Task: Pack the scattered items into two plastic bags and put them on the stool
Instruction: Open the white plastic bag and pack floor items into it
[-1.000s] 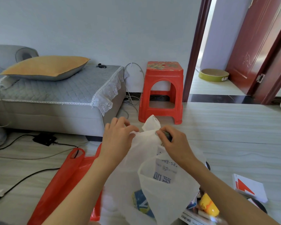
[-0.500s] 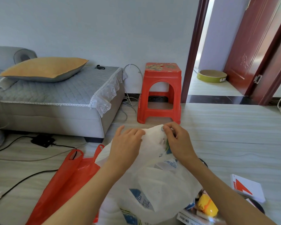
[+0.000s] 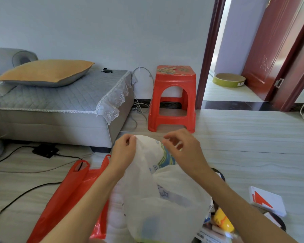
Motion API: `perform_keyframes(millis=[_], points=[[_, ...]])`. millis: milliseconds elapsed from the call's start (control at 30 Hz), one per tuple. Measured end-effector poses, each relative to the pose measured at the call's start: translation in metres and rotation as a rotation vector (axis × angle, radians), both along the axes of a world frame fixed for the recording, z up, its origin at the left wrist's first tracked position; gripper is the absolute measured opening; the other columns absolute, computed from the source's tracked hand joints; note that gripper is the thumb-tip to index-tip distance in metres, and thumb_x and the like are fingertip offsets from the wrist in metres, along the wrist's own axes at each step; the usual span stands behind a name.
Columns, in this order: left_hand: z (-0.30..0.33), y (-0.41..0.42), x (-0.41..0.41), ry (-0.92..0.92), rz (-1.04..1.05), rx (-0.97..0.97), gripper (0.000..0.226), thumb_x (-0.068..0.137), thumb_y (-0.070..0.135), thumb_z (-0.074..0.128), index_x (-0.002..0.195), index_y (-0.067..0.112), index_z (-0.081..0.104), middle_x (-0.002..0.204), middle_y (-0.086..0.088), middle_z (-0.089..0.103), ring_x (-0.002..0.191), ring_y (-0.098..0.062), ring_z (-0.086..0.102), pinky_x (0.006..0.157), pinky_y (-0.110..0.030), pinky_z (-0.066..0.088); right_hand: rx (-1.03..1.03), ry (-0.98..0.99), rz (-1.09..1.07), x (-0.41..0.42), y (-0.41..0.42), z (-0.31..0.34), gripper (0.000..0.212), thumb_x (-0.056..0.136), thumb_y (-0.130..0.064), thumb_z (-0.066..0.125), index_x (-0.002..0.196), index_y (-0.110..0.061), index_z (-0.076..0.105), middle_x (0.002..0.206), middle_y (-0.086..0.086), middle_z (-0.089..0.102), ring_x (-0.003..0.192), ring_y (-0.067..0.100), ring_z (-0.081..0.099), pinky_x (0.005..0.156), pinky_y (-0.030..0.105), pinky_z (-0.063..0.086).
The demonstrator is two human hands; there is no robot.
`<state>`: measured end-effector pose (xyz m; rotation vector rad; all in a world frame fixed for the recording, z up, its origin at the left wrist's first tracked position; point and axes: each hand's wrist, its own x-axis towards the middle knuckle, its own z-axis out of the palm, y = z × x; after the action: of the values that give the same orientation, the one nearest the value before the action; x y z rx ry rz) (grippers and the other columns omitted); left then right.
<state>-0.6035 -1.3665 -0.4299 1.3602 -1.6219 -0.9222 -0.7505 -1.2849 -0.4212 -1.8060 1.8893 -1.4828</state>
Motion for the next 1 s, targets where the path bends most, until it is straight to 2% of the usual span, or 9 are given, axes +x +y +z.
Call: perform_keyframes(millis=[200, 333, 400, 467, 533, 667, 833, 900, 1000], points=[[0.012, 0.012, 0.003, 0.096, -0.336, 0.013, 0.023, 0.094, 0.013, 0.047, 0.079, 0.0, 0.059, 0.07, -0.004, 0.046, 0.064, -0.008, 0.04, 0.06, -0.02, 0.034, 0.143, 0.178, 0.078, 0.009, -0.008, -0.016, 0.04, 0.084, -0.03, 0.065, 0.121, -0.016, 0.056, 0.118, -0.004, 0.054, 0.107, 0.007, 0.045, 0.085, 0.009, 0.026], [0.014, 0.012, 0.003, -0.009, -0.377, -0.166, 0.017, 0.092, 0.02, 0.051, 0.08, 0.009, 0.055, 0.07, 0.004, 0.044, 0.058, -0.002, 0.037, 0.062, -0.017, 0.034, 0.193, 0.044, 0.049, 0.006, -0.011, -0.012, 0.021, 0.087, -0.022, 0.061, 0.092, -0.004, 0.069, 0.086, 0.012, 0.067, 0.081, 0.024, 0.057, 0.069, 0.028, 0.035], [0.008, 0.008, 0.007, -0.175, -0.3, -0.316, 0.033, 0.082, 0.043, 0.059, 0.104, 0.02, 0.053, 0.095, 0.008, 0.05, 0.085, 0.001, 0.047, 0.083, -0.019, 0.037, 0.236, -0.09, -0.003, 0.0, -0.011, -0.011, 0.021, 0.086, -0.021, 0.061, 0.084, -0.002, 0.068, 0.079, 0.018, 0.066, 0.075, 0.029, 0.057, 0.068, 0.034, 0.041], [0.004, 0.006, 0.011, -0.422, -0.276, -0.441, 0.073, 0.064, 0.069, 0.05, 0.124, 0.027, 0.043, 0.122, 0.006, 0.041, 0.113, -0.009, 0.038, 0.097, -0.03, 0.031, 0.241, -0.247, -0.038, -0.006, -0.009, -0.011, 0.014, 0.086, -0.02, 0.061, 0.084, -0.008, 0.068, 0.079, 0.014, 0.068, 0.074, 0.026, 0.061, 0.071, 0.037, 0.048], [0.002, 0.01, 0.008, -0.564, -0.305, -0.52, 0.086, 0.057, 0.075, 0.044, 0.131, 0.031, 0.038, 0.137, 0.004, 0.032, 0.127, -0.013, 0.027, 0.104, -0.035, 0.025, 0.239, -0.315, -0.046, -0.01, -0.006, -0.011, 0.017, 0.088, -0.02, 0.058, 0.08, -0.008, 0.066, 0.072, 0.008, 0.064, 0.068, 0.021, 0.056, 0.066, 0.036, 0.046], [-0.007, 0.011, 0.0, -0.548, -0.369, -0.56, 0.051, 0.081, 0.043, 0.061, 0.124, 0.018, 0.052, 0.138, -0.003, 0.043, 0.126, -0.021, 0.042, 0.103, -0.032, 0.033, 0.264, -0.324, -0.006, -0.015, -0.002, -0.009, 0.033, 0.094, -0.02, 0.049, 0.071, 0.002, 0.058, 0.061, 0.006, 0.045, 0.059, 0.015, 0.041, 0.057, 0.026, 0.034], [-0.008, 0.004, 0.005, -0.315, -0.311, -0.286, 0.016, 0.091, 0.013, 0.053, 0.102, 0.008, 0.064, 0.089, -0.002, 0.064, 0.09, -0.024, 0.059, 0.067, -0.016, 0.035, 0.355, -0.126, -0.081, -0.031, -0.002, -0.017, 0.027, 0.096, -0.02, 0.045, 0.076, -0.006, 0.057, 0.068, 0.0, 0.049, 0.067, 0.014, 0.045, 0.055, 0.02, 0.032], [-0.006, 0.005, 0.003, -0.3, -0.342, -0.289, 0.015, 0.091, 0.011, 0.053, 0.1, 0.007, 0.064, 0.084, -0.001, 0.061, 0.084, -0.022, 0.058, 0.065, -0.017, 0.032, 0.347, -0.078, -0.068, -0.03, 0.0, -0.017, 0.017, 0.095, -0.018, 0.047, 0.1, -0.015, 0.063, 0.091, -0.005, 0.058, 0.087, 0.009, 0.051, 0.069, 0.014, 0.038], [-0.003, 0.008, -0.001, -0.285, -0.37, -0.329, 0.018, 0.09, 0.013, 0.055, 0.104, 0.009, 0.065, 0.088, 0.003, 0.062, 0.084, -0.011, 0.054, 0.067, -0.007, 0.033, 0.217, -0.02, 0.051, -0.019, 0.002, -0.009, 0.036, 0.089, -0.026, 0.057, 0.125, -0.022, 0.054, 0.118, -0.013, 0.054, 0.109, 0.001, 0.047, 0.094, 0.013, 0.033]])
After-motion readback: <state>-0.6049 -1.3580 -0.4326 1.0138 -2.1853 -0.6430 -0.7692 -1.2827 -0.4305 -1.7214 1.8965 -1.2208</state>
